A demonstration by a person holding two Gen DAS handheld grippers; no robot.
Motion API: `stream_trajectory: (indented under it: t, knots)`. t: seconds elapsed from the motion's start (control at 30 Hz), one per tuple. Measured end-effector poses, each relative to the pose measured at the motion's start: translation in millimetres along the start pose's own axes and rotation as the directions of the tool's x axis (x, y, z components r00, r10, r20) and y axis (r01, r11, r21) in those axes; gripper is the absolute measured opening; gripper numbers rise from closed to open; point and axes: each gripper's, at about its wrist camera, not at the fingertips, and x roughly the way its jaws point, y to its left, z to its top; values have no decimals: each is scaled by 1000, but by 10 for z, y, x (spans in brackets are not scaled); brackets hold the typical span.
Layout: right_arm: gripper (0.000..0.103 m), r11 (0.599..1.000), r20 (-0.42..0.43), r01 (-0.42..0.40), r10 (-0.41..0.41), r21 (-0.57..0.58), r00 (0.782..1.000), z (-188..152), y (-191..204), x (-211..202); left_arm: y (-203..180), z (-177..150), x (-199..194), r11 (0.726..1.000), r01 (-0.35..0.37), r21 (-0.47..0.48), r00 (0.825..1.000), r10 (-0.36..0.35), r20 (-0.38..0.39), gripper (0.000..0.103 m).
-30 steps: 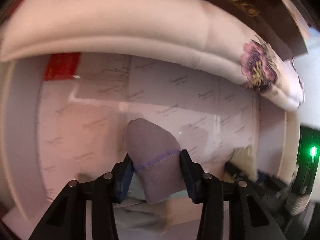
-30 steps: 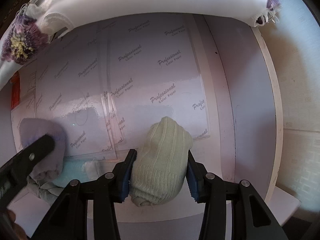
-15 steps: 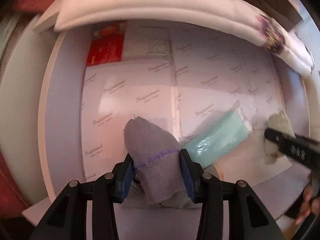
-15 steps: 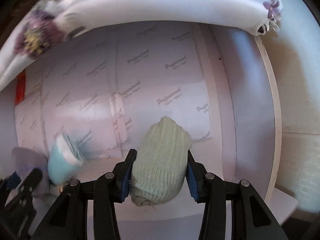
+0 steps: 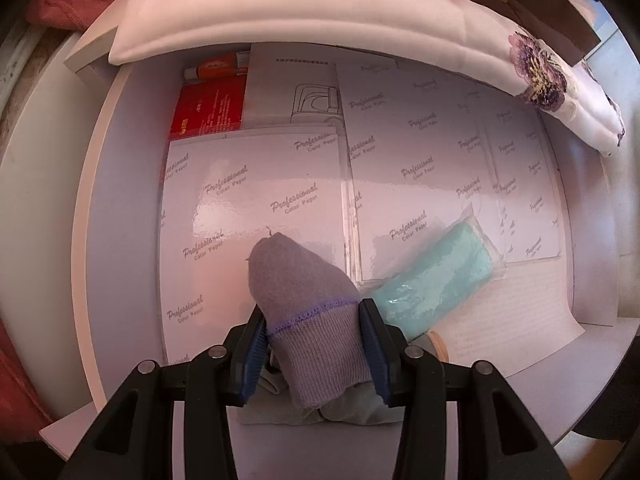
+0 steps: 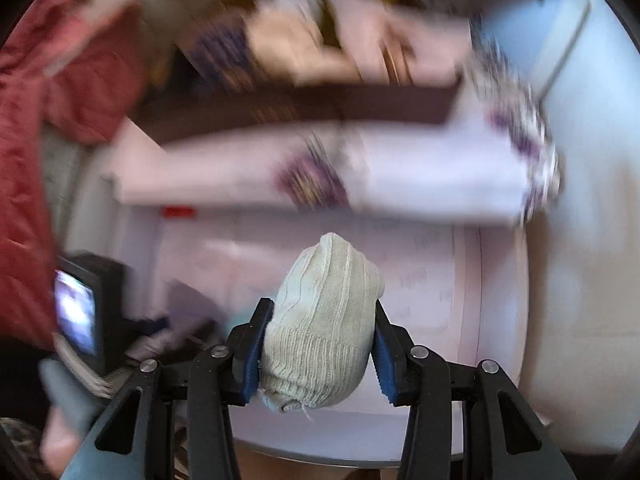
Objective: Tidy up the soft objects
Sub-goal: 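Carry the cream garment into the gold tray with the right tool while the left tool holds the lavender garment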
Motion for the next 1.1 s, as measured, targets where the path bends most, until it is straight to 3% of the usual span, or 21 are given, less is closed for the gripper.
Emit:
stream_trajectory:
  t: [0.13, 0.27, 0.53, 0.63, 0.77, 0.9, 1.0, 1.1]
  knots:
    - [46, 1000, 113, -12, 12, -5, 993, 354, 6, -366, -10, 68, -3, 1000, 11, -19, 1000, -11, -4, 45]
    - [46, 1000, 170, 9, -5, -23, 985, 1005, 72, -477, 64, 61, 70, 1000, 15, -24, 1000, -15, -6, 45]
    - [47, 988, 87, 130, -122, -87, 989, 1743, 21, 186, 148, 55, 85, 997, 41, -63, 999, -42, -11, 45]
    - [50, 987, 72, 140, -134, -83, 988, 1808, -12, 350, 157, 43, 85, 997, 41, -62, 999, -41, -6, 45]
    - [69, 990, 85, 125, -119, -64, 989, 1837, -105, 347, 160, 34, 79, 997, 38, -63, 999, -38, -7, 45]
    - [72, 993, 86, 104, -99, -54, 991, 1668, -205, 266, 164, 30, 71, 997, 36, -69, 999, -37, -7, 45]
    - [67, 992, 85, 112, -107, -53, 991, 1531, -217, 224, 155, 28, 78, 997, 37, -71, 999, -37, -6, 45]
    - [43, 990, 75, 117, -112, -73, 991, 1480, -184, 270, 155, 22, 74, 997, 37, -69, 999, -37, -5, 45]
